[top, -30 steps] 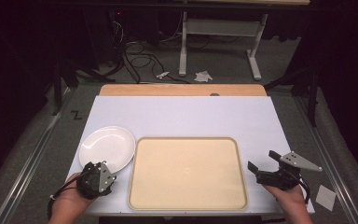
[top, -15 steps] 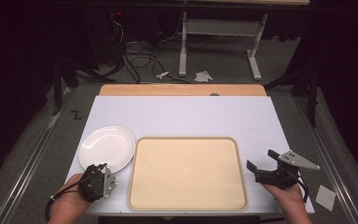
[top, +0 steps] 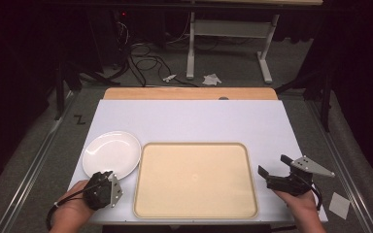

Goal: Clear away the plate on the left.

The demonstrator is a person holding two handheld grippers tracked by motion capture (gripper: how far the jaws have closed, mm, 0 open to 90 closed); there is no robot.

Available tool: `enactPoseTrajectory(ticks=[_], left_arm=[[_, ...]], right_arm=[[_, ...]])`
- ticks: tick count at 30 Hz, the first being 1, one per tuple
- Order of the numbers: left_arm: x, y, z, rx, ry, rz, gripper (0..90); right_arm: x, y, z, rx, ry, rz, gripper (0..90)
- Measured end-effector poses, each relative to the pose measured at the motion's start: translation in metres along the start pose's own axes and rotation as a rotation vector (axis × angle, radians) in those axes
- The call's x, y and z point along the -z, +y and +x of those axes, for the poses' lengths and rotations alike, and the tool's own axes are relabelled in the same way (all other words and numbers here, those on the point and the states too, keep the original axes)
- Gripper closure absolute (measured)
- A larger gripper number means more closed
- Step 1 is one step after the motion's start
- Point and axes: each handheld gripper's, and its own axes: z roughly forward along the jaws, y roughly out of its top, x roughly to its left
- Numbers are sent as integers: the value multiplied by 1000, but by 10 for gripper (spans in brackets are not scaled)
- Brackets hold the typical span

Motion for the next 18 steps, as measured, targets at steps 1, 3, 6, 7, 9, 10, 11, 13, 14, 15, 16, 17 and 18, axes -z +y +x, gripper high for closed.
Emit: enactPoseTrajectory(ticks=[1,3,6,7,9,10,11,13,14,15,16,17,18], left_arm=[[-2,0,0,-12,2,2,493],[-4,0,-1,-48,7,11,501],[-7,0,-4,-84,14,17,516],[-7,0,-4,-92,15,22,524],[-10,0,-5,-110,23,27,540],[-11,0,-5,-118,27,29,542],[-13,1,-5,-124,31,29,542],[-15,0,-5,-137,36,30,549],[-15,0,-5,-141,38,28,550],[-15,0,-5,-141,38,28,550],[-16,0,-5,-138,39,26,550],[-16,0,-5,-140,40,27,549],[-16,0,-5,-139,41,26,549]], right_arm=[[-1,0,-1,-3,0,-1,6],[0,-1,-1,-7,-1,0,6],[3,-1,-1,-8,-4,-8,6],[4,-1,-1,-9,-4,-8,6],[5,-1,-1,-3,-2,-11,6],[5,-1,-1,-5,-3,-10,6],[4,-1,-2,-7,-5,-9,6],[4,-2,-2,-12,-5,-7,6],[4,-2,-2,-13,-4,-8,6],[4,-2,-2,-13,-4,-8,6],[4,-2,-2,-15,-5,-5,6],[4,-2,-2,-16,-6,-4,6],[3,-2,-2,-15,-3,-1,6]])
